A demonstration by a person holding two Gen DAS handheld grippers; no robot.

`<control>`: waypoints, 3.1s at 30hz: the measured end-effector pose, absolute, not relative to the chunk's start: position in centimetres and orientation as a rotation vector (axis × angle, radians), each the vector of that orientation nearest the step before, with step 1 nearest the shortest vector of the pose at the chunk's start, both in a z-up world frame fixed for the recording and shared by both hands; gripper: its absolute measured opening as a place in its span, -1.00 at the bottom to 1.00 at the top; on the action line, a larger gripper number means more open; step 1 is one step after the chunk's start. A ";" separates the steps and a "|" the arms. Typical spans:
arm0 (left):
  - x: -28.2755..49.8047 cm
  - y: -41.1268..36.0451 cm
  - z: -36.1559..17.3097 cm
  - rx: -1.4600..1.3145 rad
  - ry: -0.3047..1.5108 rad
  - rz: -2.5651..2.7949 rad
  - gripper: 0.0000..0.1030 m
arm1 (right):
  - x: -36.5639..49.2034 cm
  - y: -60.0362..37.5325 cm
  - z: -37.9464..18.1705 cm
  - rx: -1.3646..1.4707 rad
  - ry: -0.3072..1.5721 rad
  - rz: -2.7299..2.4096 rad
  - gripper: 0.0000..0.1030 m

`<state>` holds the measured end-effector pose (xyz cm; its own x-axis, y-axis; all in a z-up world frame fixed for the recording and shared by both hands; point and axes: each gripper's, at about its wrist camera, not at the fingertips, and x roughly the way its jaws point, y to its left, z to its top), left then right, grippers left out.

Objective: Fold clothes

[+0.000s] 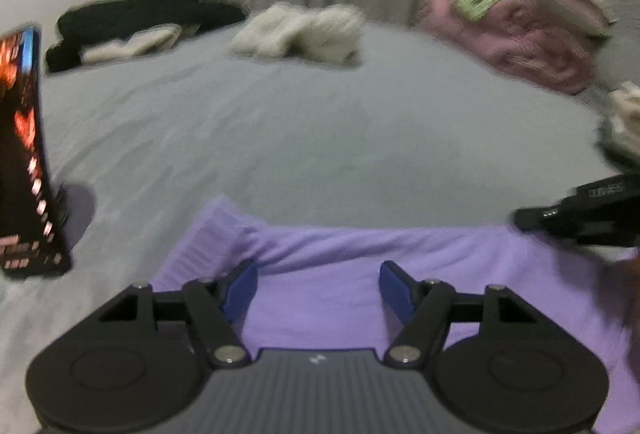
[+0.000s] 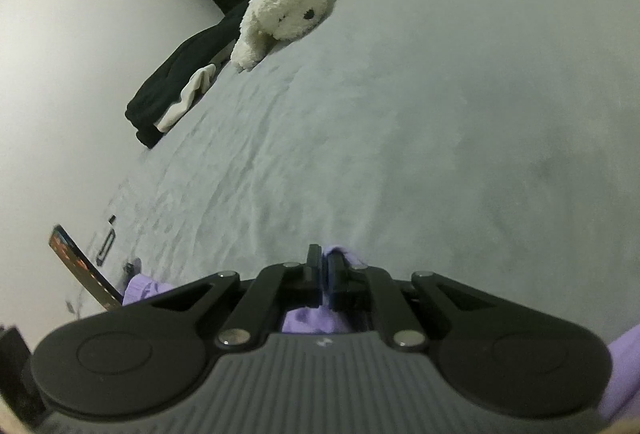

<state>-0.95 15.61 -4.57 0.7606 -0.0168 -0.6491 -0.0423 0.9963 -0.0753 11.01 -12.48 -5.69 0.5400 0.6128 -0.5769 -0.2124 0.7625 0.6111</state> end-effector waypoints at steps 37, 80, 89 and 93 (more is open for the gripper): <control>-1.2 7.3 -2.2 -0.140 0.726 -0.092 0.39 | 6.7 -17.9 -2.0 0.368 0.830 0.335 -0.19; -3.9 -2.4 -3.3 -0.003 0.713 -0.625 -0.38 | 3.8 -26.3 -2.1 0.189 0.727 -0.077 -0.97; -4.6 -2.9 -4.1 0.061 0.722 -0.635 -0.38 | 1.1 -28.2 -1.7 0.226 0.746 -0.061 -0.97; -4.9 -2.6 -4.2 0.070 0.719 -0.641 -0.38 | -0.1 -28.9 -1.9 0.255 0.767 -0.042 -0.97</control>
<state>-4.89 -2.60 -4.22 0.5713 -0.5226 -0.6329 0.5691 0.8078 -0.1533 -0.05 -28.87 -1.94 0.7206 0.0552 -0.6912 0.1302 0.9683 0.2131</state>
